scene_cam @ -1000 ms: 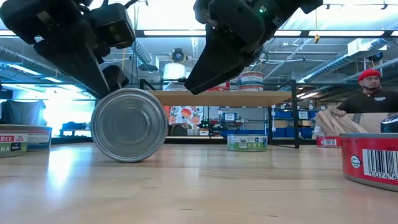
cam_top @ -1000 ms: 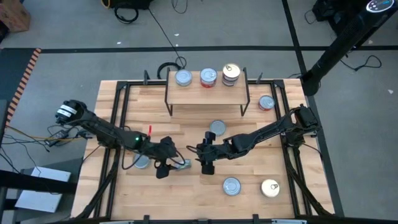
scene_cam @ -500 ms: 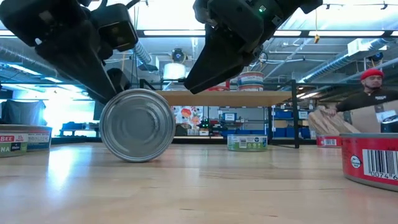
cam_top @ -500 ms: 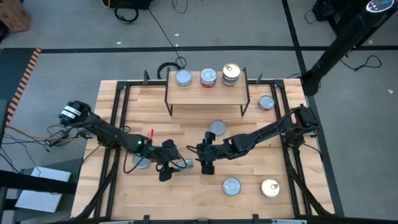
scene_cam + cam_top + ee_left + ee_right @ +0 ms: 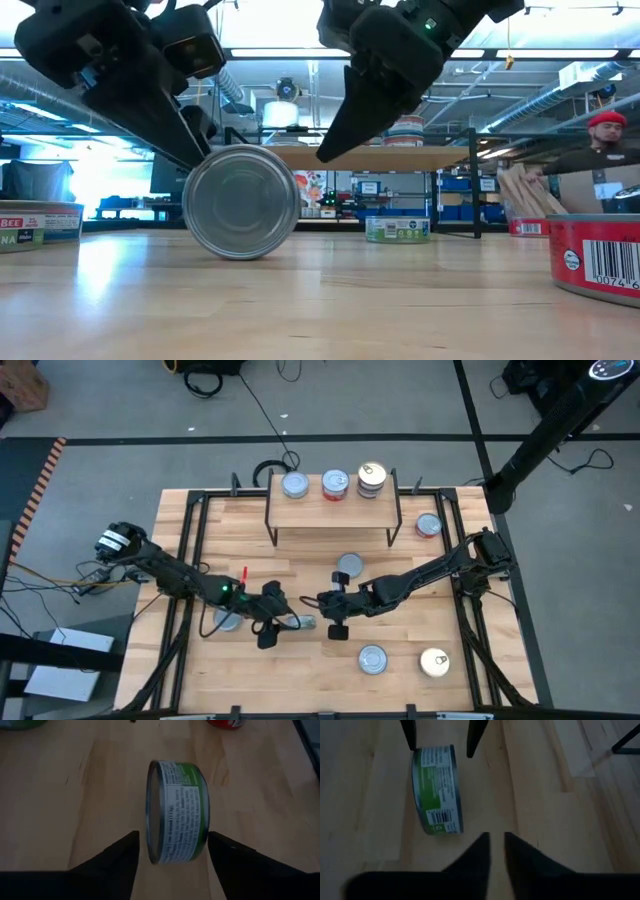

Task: Stack canned seafood by type on shelf
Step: Stack the green and white tuna can on top of the green and white tuna can on the shelf

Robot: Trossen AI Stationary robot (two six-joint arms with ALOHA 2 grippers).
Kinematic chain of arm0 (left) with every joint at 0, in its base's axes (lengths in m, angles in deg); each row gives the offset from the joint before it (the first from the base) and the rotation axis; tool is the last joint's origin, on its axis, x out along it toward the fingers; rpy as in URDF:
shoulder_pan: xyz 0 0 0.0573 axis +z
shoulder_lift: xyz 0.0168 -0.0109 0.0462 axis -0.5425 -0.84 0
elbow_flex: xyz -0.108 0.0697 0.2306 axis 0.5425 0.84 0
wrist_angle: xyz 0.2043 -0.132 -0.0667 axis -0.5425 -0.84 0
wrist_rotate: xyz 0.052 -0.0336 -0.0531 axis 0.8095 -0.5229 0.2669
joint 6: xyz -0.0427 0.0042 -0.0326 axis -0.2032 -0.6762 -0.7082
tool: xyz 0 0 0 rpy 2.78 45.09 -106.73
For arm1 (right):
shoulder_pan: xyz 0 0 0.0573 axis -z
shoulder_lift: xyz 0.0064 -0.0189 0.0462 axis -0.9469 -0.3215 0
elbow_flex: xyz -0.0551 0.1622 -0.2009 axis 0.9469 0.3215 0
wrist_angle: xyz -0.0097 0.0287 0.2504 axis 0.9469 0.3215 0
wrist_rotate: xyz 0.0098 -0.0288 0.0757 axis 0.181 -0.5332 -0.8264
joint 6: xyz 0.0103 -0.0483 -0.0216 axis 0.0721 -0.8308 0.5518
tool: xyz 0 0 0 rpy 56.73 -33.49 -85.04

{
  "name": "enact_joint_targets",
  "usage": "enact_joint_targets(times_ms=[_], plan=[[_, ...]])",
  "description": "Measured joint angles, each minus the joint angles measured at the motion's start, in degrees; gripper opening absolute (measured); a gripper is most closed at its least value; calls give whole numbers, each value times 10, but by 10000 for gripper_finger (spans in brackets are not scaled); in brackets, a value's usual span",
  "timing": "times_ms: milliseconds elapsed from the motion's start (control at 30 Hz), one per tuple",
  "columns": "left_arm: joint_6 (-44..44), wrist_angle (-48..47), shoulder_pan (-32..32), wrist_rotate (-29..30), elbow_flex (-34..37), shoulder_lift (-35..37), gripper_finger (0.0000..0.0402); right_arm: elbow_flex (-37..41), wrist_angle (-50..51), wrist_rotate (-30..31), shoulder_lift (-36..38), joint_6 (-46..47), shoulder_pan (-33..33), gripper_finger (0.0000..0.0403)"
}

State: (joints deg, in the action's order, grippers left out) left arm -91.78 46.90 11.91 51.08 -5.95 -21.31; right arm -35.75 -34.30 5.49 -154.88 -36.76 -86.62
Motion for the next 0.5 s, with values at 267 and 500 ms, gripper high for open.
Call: enact_joint_targets(times_ms=[267,500], plan=[[23,34,11,-19,0,0,220,0,-30,-51,-5,-8,0,31],[16,35,11,-25,0,-5,238,13,-57,-96,-5,-4,0,8]])
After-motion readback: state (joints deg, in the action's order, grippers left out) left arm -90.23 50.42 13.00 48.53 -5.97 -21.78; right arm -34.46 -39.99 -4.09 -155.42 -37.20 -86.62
